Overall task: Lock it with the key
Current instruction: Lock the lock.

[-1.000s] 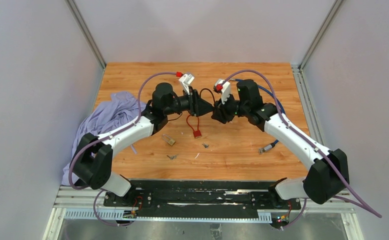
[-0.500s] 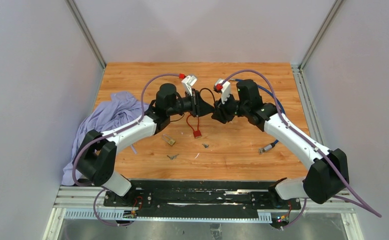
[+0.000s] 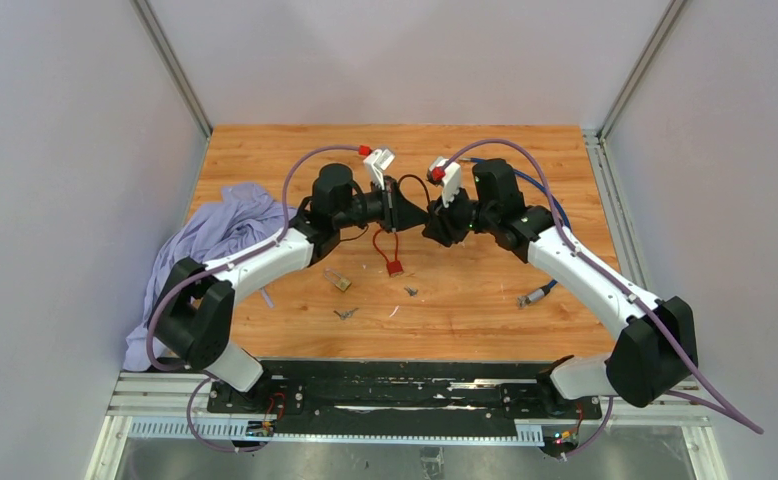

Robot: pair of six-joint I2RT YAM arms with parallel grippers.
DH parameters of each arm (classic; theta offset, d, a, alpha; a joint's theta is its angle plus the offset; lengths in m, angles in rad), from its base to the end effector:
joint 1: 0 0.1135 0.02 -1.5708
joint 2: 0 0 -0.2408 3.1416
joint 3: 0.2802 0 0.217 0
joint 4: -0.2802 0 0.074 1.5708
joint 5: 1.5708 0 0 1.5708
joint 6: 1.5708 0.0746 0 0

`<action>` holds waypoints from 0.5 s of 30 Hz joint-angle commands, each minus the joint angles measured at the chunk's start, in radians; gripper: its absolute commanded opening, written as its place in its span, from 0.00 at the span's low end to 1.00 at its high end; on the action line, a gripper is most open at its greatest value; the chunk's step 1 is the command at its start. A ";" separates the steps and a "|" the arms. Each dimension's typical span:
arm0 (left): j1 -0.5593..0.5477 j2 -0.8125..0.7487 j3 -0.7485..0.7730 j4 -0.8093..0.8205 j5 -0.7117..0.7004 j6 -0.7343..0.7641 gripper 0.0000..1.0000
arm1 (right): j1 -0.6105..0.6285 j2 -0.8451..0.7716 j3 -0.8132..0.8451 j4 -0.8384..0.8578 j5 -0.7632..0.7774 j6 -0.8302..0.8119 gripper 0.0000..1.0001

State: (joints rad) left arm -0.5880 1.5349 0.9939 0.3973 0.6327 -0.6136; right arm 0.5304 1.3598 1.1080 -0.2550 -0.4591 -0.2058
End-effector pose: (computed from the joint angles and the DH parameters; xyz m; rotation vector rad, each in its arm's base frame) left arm 0.2699 -0.2330 0.2790 0.4964 1.8412 -1.3933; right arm 0.2504 0.1852 0.2867 -1.0103 1.8285 0.6741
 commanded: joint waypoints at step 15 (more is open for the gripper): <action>0.063 -0.019 -0.005 0.279 0.175 -0.119 0.00 | -0.162 -0.067 -0.047 0.043 -0.421 -0.007 0.60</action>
State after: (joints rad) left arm -0.5327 1.5364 0.9985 0.5129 0.7483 -0.6678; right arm 0.4171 1.3220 1.0916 -0.2489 -0.6991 -0.2276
